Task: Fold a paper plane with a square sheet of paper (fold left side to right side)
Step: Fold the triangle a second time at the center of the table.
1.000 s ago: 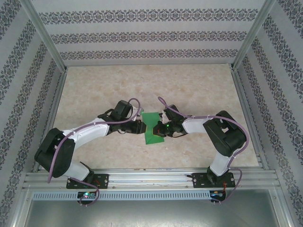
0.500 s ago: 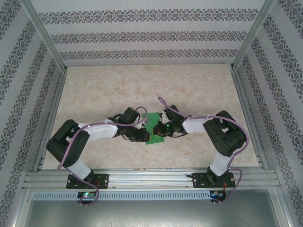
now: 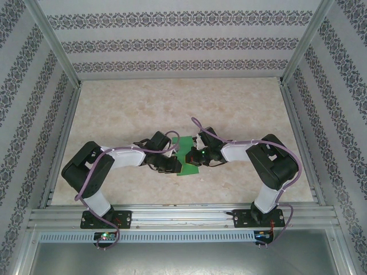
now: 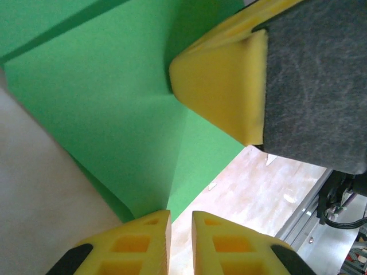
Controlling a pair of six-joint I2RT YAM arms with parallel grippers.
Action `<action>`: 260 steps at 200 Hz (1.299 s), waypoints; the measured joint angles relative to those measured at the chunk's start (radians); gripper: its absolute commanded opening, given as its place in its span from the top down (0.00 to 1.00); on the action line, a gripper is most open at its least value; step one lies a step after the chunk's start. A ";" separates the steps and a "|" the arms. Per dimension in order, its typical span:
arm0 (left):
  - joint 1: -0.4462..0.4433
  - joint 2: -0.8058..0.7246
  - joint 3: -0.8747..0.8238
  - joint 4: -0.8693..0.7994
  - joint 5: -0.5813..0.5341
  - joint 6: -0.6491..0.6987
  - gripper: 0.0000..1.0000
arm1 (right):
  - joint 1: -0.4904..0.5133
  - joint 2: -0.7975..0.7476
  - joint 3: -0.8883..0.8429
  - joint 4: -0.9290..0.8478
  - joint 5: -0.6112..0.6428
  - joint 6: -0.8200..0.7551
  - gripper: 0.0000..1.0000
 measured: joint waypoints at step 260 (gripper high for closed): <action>-0.004 0.024 0.000 -0.008 -0.053 0.003 0.95 | 0.015 -0.082 -0.001 -0.040 0.000 -0.004 1.00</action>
